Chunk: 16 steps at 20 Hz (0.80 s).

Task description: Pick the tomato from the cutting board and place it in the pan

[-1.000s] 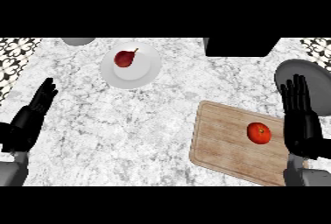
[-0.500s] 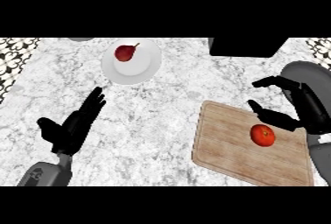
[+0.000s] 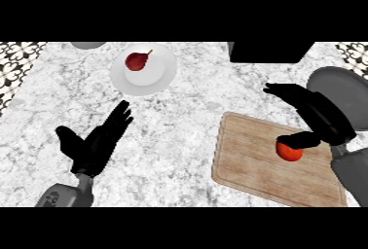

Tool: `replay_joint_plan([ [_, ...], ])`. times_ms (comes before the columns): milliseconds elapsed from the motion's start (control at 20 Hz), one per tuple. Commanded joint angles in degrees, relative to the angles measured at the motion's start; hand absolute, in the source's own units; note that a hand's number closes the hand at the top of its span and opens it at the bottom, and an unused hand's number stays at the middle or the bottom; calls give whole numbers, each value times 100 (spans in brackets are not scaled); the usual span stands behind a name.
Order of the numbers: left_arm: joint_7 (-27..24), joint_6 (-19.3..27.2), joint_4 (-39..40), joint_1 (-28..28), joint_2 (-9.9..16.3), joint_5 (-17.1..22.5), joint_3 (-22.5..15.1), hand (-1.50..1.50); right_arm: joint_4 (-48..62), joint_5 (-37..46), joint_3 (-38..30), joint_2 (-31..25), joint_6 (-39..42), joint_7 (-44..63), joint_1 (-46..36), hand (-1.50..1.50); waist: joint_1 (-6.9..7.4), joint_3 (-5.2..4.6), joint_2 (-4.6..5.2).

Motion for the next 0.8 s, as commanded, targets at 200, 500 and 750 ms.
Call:
replay_joint_plan([
  [200,162,-16,-90,115,-44,14,-111,0,3,2051,1432,-908,1790,2102,-501,-150,81,-32,-32],
  [500,141,-137,-181,246,73,98,13,0,-391,2324,2210,-64,3994,3920,-880,-150,21,-15,-42],
  [750,383,198,-479,94,7,-33,79,0,-559,2346,2452,1021,5455,5263,-882,-150,-57,11,-34],
])
